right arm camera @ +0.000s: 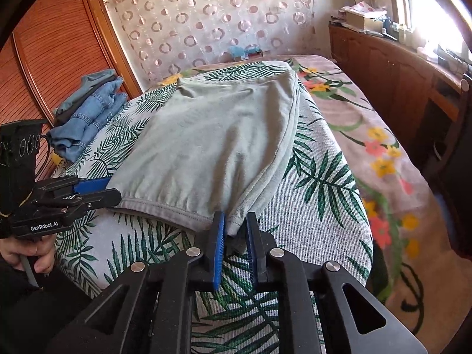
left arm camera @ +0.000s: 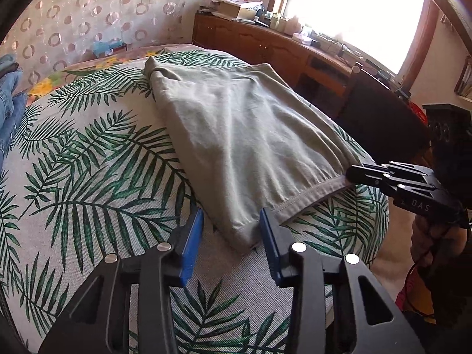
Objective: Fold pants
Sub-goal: 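Grasp the pants leg ends with the right gripper while the left gripper grasps beside it, then lift the leg ends with both grippers and fold them over toward the waistband, release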
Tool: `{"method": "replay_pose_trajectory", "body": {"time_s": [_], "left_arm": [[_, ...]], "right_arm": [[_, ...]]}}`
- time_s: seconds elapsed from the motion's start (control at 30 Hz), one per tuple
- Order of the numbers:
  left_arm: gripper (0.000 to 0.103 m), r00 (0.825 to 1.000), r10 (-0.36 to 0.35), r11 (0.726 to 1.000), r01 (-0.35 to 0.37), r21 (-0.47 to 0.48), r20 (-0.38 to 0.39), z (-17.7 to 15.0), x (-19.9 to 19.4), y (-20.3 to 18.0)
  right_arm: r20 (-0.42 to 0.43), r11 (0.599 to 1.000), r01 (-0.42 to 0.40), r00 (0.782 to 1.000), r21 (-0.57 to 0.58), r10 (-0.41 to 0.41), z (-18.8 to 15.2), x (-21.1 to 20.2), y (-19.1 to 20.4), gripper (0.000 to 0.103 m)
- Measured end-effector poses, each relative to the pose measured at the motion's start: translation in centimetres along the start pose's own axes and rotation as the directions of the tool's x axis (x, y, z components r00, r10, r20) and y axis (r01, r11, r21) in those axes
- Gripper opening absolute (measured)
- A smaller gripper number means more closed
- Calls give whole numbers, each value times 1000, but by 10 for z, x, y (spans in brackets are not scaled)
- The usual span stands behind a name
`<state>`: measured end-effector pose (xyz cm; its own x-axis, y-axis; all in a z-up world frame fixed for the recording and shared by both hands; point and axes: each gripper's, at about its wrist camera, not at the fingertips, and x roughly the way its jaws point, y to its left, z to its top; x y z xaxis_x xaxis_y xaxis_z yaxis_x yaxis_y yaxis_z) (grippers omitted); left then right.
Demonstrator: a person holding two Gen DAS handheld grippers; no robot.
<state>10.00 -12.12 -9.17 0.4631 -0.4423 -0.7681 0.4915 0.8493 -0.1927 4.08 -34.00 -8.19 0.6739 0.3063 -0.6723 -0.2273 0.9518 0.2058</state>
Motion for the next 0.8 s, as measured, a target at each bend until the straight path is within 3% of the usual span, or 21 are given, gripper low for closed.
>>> {"method": "replay_pose_trajectory", "body": {"time_s": [0.1,0.27,0.8], "left_arm": [[37,1000,-11,1000,11,13,2,-2,0,-3],[15,1000,-20,999,19,33,17,-2,-2,-8],[12,992,-45,997,37,69,119,8,-41,-18]], "right_arm": [[2,1000,5,1000,-4,-5,0,0,2,14],[4,1000,4,1000,-6,-4,-2,0,4,14],[41,999,-29,999,-19,30,3,-22,11,12]]}}
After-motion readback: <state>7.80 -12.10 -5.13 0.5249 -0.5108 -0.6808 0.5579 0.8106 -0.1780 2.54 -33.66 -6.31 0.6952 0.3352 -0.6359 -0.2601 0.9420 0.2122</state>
